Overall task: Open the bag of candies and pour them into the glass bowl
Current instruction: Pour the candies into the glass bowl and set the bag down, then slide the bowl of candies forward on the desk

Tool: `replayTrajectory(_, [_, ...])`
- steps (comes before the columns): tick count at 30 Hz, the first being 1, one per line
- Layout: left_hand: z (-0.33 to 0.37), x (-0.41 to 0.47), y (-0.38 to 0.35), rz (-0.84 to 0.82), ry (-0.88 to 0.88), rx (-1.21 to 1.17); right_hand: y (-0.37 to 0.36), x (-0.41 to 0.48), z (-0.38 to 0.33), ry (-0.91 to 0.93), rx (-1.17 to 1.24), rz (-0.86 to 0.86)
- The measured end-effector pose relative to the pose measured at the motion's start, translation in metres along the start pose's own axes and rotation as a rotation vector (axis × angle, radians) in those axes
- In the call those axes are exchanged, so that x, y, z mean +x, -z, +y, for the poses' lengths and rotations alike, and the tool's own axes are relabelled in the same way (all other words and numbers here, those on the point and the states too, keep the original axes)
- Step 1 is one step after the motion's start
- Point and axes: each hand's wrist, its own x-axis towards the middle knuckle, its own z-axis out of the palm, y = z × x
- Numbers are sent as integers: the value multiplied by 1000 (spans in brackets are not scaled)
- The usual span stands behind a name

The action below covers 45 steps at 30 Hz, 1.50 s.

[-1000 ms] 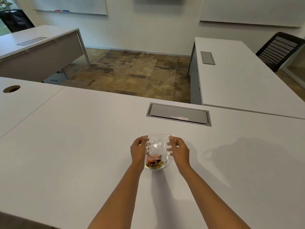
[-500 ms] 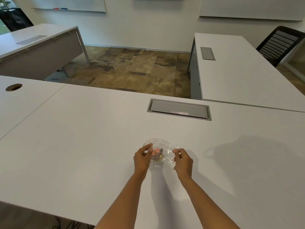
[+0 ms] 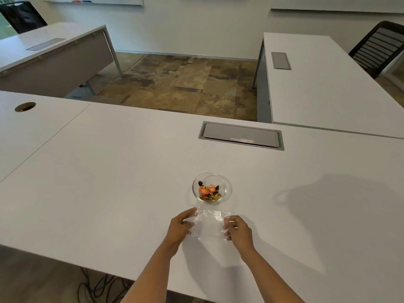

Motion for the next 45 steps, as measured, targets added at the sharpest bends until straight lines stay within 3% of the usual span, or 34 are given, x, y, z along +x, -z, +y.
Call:
replayTrajectory(7, [-13, 3, -1, 156, -31, 202, -6, 1, 10, -65, -46, -12])
replayTrajectory(27, [-23, 10, -7, 290, -175, 494, -18, 0, 3, 166, -467, 154])
replayTrajectory(33, [-32, 12, -6, 290, -192, 595, -20, 1, 5, 197, -497, 136])
replayTrajectory(38, [-24, 13, -3, 383, -278, 712, -18, 2, 0, 248, -421, 173])
replayTrajectory(41, [-5, 20, -4, 422, -317, 627, -16, 11, -16, 297, -268, 167])
replayTrajectory(45, [31, 36, -9, 393, -290, 362, -13, 33, -41, 237, -171, 20])
